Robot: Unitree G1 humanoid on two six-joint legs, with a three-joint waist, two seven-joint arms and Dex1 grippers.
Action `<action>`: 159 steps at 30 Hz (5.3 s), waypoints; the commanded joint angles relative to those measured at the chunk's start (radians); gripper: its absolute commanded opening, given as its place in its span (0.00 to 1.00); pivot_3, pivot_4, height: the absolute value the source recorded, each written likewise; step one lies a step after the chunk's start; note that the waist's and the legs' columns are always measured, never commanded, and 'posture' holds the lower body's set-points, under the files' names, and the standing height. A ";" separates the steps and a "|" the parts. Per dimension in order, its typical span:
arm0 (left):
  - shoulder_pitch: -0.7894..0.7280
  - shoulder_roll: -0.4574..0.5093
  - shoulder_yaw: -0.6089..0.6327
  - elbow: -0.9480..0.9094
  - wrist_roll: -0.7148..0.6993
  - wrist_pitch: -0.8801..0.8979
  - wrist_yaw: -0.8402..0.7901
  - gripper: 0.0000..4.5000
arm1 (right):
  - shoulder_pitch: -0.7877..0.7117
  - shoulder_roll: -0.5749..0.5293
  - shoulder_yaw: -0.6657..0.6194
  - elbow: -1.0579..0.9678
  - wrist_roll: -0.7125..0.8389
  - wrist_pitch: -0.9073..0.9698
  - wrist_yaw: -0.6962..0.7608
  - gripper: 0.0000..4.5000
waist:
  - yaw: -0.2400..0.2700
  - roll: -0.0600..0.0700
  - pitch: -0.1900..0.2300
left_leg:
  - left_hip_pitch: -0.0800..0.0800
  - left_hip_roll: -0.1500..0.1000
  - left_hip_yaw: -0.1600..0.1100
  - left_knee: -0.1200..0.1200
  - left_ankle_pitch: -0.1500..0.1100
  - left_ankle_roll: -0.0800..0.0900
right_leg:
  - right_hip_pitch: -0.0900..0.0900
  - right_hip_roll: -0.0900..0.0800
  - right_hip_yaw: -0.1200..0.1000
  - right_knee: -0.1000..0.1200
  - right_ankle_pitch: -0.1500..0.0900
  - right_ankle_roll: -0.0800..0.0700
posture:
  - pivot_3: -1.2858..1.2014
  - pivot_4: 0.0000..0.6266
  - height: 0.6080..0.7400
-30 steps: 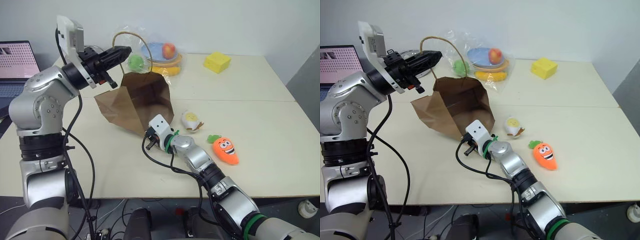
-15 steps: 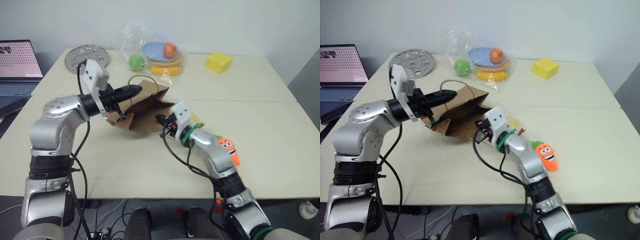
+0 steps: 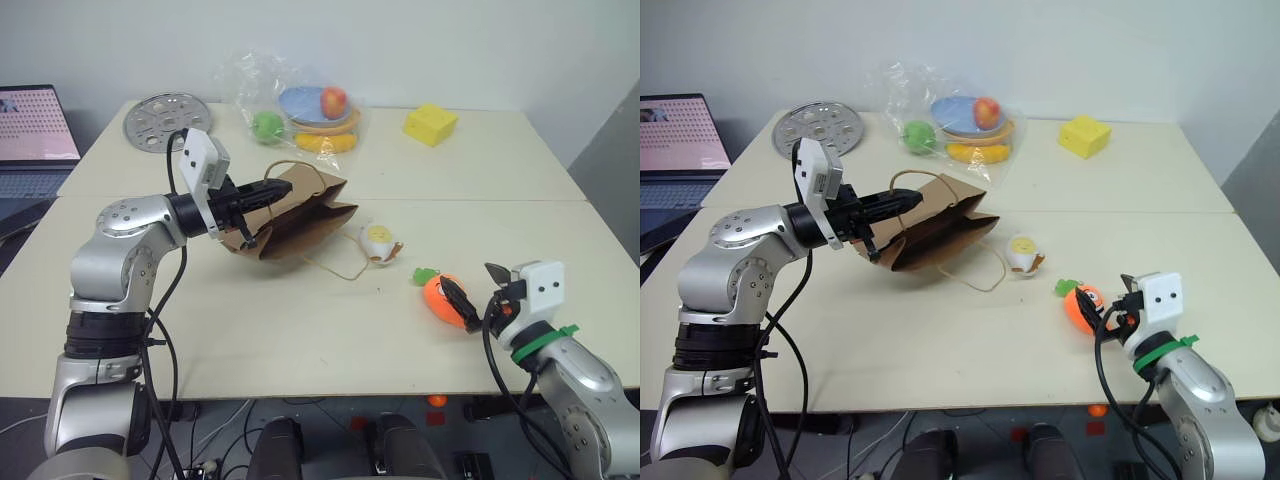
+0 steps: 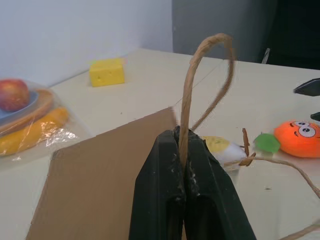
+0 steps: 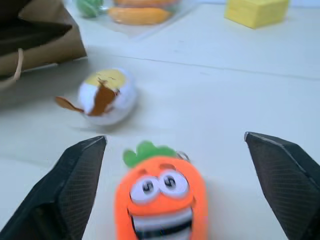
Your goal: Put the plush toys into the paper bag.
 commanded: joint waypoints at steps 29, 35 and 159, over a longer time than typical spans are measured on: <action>-0.027 0.009 0.019 -0.004 -0.002 -0.017 -0.003 0.00 | -0.043 -0.208 0.035 0.005 0.142 -0.007 0.190 0.00 | 0.004 0.000 0.000 | -0.001 -0.001 0.001 0.001 0.000 0.000 | 0.000 -0.001 0.001 -0.002 0.000 0.000 | 0.52 0.24 1.00; -0.039 -0.005 0.005 0.012 0.009 -0.034 -0.002 0.00 | -0.352 -0.183 0.055 0.010 0.340 0.165 0.105 0.00 | 0.004 -0.001 0.000 | -0.001 -0.001 -0.002 0.001 0.000 0.000 | 0.001 0.000 0.000 -0.001 0.000 0.000 | 0.52 0.24 1.00; -0.068 -0.001 -0.026 -0.045 -0.024 0.030 -0.078 0.00 | -1.070 0.337 0.354 1.363 -0.159 -0.514 0.089 0.01 | 0.004 0.000 0.000 | -0.003 0.000 -0.001 -0.001 0.000 0.000 | -0.003 0.001 -0.001 0.001 0.001 0.000 | 0.52 0.24 1.00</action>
